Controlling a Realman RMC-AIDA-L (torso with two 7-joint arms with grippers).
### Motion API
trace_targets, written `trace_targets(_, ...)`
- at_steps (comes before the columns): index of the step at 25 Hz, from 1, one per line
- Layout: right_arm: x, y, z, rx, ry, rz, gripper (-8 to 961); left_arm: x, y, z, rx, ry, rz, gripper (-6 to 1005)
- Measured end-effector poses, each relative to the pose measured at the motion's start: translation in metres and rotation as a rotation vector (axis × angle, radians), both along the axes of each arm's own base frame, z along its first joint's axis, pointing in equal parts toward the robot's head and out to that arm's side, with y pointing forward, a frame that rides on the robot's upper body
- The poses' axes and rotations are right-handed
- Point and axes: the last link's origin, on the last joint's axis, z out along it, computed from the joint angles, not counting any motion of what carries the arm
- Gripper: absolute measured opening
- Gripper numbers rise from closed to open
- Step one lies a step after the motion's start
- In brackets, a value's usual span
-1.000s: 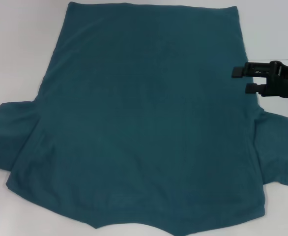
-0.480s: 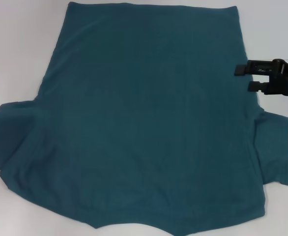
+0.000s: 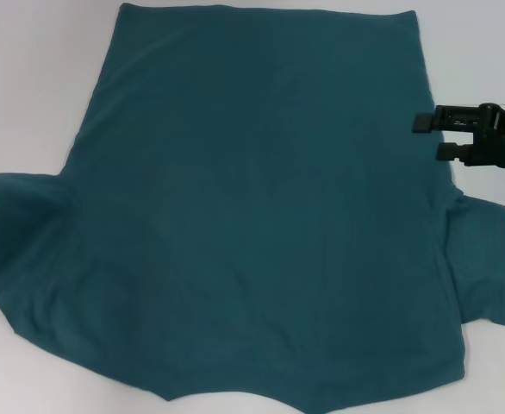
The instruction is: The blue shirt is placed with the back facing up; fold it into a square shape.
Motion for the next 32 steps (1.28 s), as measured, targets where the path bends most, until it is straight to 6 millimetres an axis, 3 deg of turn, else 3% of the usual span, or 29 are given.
trace_targets(5,0.0,0.0,0.0,0.0,0.001,0.0,878,0.027,0.007,-0.016,-0.084,-0.097,0.041,61)
trace_targets(10,-0.001,0.001,0.0,0.0,0.0,0.002,873,0.049,0.02,-0.045,-0.155,-0.176,0.04,68)
trace_targets(15,0.001,0.001,0.0,0.007,-0.008,-0.005,868,0.055,0.03,-0.07,-0.2,-0.199,0.045,76)
trace_targets(26,0.002,0.001,0.0,0.007,-0.013,-0.007,858,0.063,0.037,-0.082,-0.225,-0.25,0.02,91)
trace_targets(32,0.002,0.001,-0.001,0.01,-0.017,-0.004,852,0.081,0.029,-0.087,-0.341,-0.269,-0.191,100)
